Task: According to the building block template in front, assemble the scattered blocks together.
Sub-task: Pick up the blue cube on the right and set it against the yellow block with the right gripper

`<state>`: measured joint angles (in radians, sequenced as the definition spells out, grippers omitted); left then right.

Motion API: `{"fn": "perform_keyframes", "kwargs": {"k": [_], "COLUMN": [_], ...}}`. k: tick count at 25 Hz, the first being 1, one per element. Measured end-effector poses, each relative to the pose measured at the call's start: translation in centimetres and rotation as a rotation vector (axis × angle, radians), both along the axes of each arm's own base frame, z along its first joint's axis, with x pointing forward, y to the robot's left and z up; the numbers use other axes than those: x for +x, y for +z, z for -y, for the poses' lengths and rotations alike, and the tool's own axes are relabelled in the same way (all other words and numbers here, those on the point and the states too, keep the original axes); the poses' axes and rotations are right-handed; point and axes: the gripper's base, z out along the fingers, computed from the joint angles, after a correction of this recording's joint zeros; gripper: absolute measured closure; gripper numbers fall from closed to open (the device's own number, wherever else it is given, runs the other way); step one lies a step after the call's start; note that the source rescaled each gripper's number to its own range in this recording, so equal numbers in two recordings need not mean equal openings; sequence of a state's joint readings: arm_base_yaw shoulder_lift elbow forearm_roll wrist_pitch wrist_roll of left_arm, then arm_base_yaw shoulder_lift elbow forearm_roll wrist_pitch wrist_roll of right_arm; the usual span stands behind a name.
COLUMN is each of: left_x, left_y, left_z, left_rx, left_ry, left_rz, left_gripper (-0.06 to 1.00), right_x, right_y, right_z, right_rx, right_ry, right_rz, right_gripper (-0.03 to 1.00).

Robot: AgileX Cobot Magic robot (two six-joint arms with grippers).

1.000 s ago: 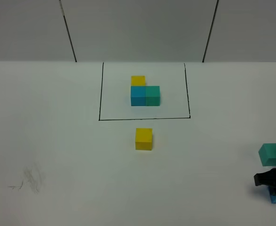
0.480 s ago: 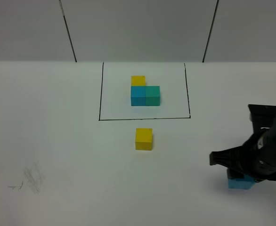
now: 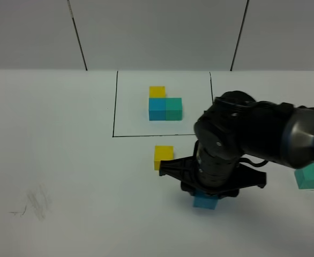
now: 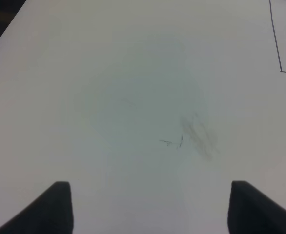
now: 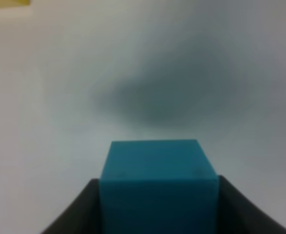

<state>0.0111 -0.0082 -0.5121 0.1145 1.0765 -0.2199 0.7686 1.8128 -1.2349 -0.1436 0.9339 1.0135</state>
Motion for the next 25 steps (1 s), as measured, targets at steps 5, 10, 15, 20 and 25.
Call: {"fn": "perform_keyframes", "kwargs": {"k": [5, 10, 15, 20, 25], "left_x": [0.0, 0.0, 0.0, 0.0, 0.0], "left_y": [0.0, 0.0, 0.0, 0.0, 0.0], "left_z": [0.0, 0.0, 0.0, 0.0, 0.0], "left_rx": [0.0, 0.001, 0.001, 0.001, 0.001], "left_ry": [0.0, 0.0, 0.0, 0.0, 0.0], "left_rz": [0.001, 0.001, 0.001, 0.001, 0.001], "left_gripper": [0.44, 0.44, 0.44, 0.44, 0.44], "right_x": [0.7, 0.9, 1.7, 3.0, 3.8], "right_y": [-2.4, -3.3, -4.3, -4.7, -4.3], "right_z": [-3.5, -5.4, -6.9, -8.0, -8.4], "right_rx": [0.023, 0.018, -0.032, -0.101, -0.095], "right_ry": [0.044, 0.118, 0.198, 0.221, 0.221], "right_rz": [0.012, 0.045, 0.084, 0.068, 0.082], "right_gripper": [0.67, 0.67, 0.67, 0.67, 0.67]}}
